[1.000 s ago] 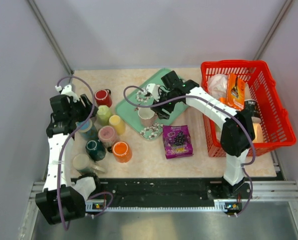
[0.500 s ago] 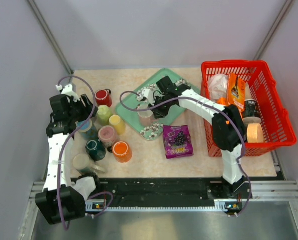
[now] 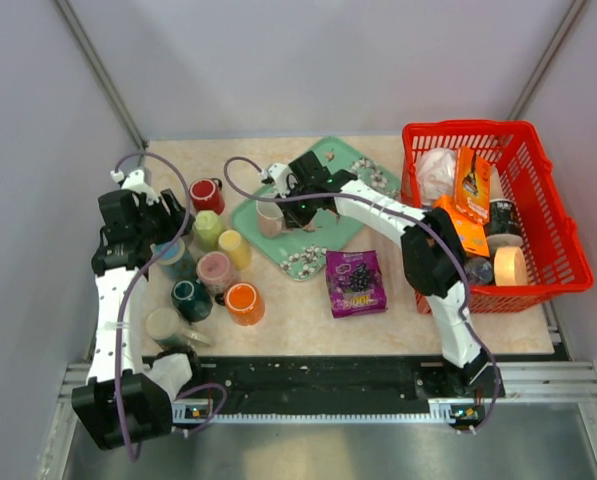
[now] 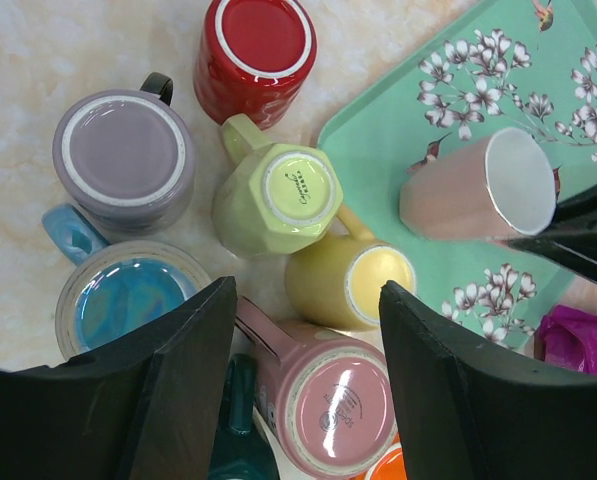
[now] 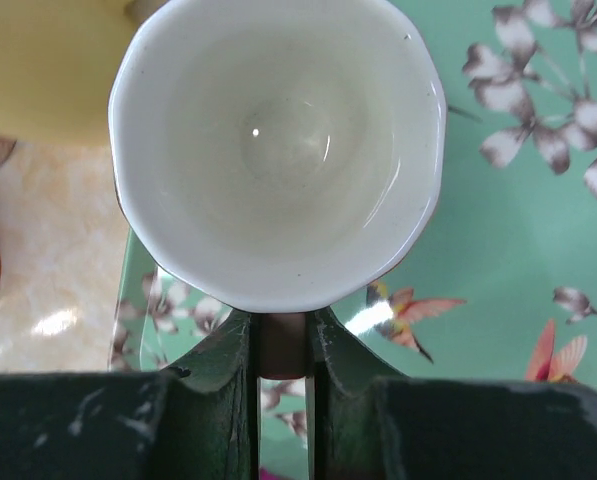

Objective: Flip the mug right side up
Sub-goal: Place the cup on the tray.

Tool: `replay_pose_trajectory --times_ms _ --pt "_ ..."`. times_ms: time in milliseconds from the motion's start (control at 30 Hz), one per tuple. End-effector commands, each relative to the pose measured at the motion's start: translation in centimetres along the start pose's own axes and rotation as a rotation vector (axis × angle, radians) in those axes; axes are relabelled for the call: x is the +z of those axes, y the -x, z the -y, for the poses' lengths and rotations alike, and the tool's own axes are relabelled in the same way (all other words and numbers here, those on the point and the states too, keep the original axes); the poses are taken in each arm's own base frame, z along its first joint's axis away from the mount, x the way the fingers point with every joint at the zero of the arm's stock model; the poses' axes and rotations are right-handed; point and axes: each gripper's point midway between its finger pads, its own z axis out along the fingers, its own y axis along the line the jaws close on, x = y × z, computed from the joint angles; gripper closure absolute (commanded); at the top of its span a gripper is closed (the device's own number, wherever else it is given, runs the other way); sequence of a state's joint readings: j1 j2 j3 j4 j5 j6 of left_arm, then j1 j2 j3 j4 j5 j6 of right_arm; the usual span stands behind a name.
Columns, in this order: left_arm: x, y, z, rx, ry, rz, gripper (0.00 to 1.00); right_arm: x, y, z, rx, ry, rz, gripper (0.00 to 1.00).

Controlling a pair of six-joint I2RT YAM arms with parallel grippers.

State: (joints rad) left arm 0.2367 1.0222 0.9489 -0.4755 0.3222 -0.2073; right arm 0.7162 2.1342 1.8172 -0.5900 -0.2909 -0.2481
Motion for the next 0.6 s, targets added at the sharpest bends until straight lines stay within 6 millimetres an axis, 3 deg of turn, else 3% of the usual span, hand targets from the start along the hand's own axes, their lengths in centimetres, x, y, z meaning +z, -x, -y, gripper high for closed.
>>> replay_pose_trajectory --times_ms 0,233,567 --pt "-1.1 1.9 0.2 0.033 0.001 0.064 0.36 1.5 5.8 0.1 0.034 -0.093 0.132 1.00" --pt "-1.5 2.2 0.3 0.030 0.004 0.074 0.36 3.2 8.4 -0.1 0.078 -0.181 0.190 1.00" --pt "-2.0 2.1 0.3 0.007 0.004 0.087 0.36 5.0 8.0 0.5 0.130 -0.210 0.183 1.00"
